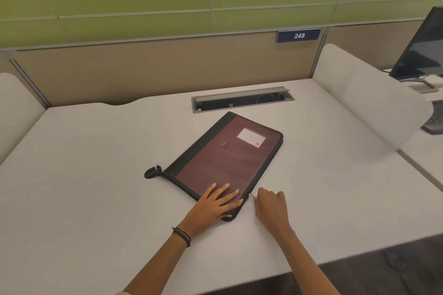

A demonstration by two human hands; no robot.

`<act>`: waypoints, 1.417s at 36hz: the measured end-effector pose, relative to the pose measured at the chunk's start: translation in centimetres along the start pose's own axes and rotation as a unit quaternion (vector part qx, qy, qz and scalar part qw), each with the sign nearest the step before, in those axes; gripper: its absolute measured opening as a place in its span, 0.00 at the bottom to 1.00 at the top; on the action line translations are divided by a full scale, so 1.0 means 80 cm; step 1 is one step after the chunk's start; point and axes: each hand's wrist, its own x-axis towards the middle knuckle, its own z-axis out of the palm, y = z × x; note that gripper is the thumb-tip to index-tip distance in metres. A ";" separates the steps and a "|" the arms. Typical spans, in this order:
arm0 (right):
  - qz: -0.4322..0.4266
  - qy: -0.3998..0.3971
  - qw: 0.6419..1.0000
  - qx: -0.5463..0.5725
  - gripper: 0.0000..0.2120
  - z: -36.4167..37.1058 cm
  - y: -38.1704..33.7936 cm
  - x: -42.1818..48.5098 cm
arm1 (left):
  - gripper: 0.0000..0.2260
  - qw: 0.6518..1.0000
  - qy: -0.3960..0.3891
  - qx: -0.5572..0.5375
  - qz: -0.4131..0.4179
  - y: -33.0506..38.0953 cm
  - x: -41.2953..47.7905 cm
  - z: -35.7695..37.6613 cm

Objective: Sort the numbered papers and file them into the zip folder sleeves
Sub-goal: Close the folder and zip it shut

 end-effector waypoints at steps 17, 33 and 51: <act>-0.009 0.000 1.000 0.004 0.27 0.012 -0.013 0.023 | 0.43 0.997 0.066 0.007 -0.044 -0.044 -0.051 0.021; -0.018 0.007 0.999 0.026 0.27 0.021 -0.015 0.031 | 0.36 0.993 0.086 0.010 -0.083 -0.077 -0.080 0.030; -0.011 0.029 0.999 0.036 0.30 0.014 -0.015 0.031 | 0.53 0.993 -0.010 -0.014 -0.121 -0.102 -0.100 0.013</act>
